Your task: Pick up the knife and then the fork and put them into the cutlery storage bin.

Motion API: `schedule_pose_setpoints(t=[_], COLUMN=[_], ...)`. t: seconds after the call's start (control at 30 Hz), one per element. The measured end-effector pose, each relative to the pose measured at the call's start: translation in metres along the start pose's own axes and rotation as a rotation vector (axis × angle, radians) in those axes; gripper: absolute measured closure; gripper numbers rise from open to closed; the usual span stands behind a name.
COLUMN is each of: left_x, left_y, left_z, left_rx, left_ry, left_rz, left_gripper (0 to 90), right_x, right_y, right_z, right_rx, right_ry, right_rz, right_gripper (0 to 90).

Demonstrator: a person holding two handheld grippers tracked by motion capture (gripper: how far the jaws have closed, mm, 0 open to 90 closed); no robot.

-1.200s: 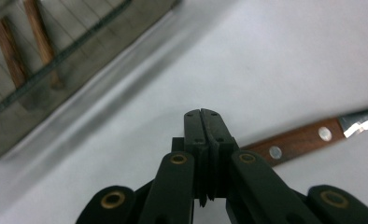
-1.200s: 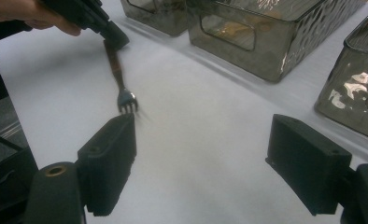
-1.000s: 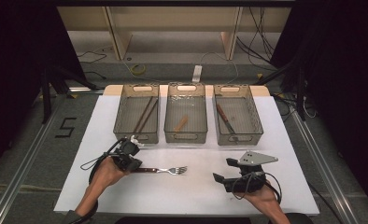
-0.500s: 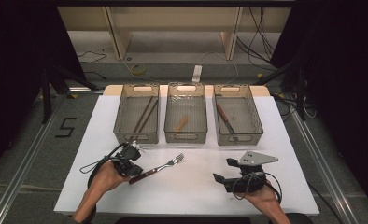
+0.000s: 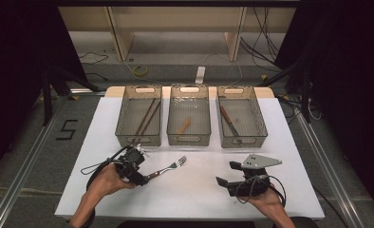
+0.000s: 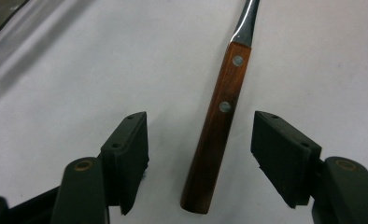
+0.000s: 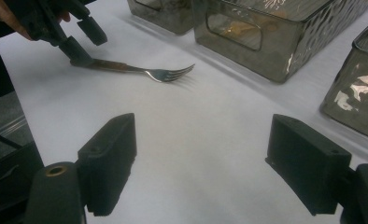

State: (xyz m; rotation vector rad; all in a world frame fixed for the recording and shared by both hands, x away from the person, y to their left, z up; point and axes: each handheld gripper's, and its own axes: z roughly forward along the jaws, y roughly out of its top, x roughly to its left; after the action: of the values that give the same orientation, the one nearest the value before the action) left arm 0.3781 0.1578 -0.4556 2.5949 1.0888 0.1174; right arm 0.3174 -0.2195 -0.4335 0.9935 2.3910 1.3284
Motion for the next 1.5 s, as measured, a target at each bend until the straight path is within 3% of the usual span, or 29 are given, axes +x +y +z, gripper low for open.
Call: schedule_pose_setpoints(t=[0.3,0.67,1.1,1.3,1.5], left_x=[-0.006,-0.010,-0.012,-0.013,-0.015], left_y=[0.000,0.001,0.001,0.002,0.005], left_z=[0.009,0.009,0.009,0.007,-0.003], left_rx=[0.046,0.044,0.040,0.016,-0.038], left_ry=[0.003,-0.004,-0.001,-0.002,-0.057], left_rz=[0.056,0.121,0.142,0.123,0.104], left_gripper=[47.4,65.8,74.9,75.2,75.3], right_x=[0.001,0.001,0.002,0.002,0.003], right_y=[0.000,0.000,0.000,0.000,0.001], right_z=[0.001,0.002,0.001,0.001,0.001], right_rx=[0.007,0.013,0.003,0.004,-0.001], right_ry=[0.001,0.003,-0.001,0.001,0.009], right_rz=[-0.004,-0.009,-0.013,-0.015,-0.020], right_gripper=[24.9,25.1,25.9,25.9,25.8])
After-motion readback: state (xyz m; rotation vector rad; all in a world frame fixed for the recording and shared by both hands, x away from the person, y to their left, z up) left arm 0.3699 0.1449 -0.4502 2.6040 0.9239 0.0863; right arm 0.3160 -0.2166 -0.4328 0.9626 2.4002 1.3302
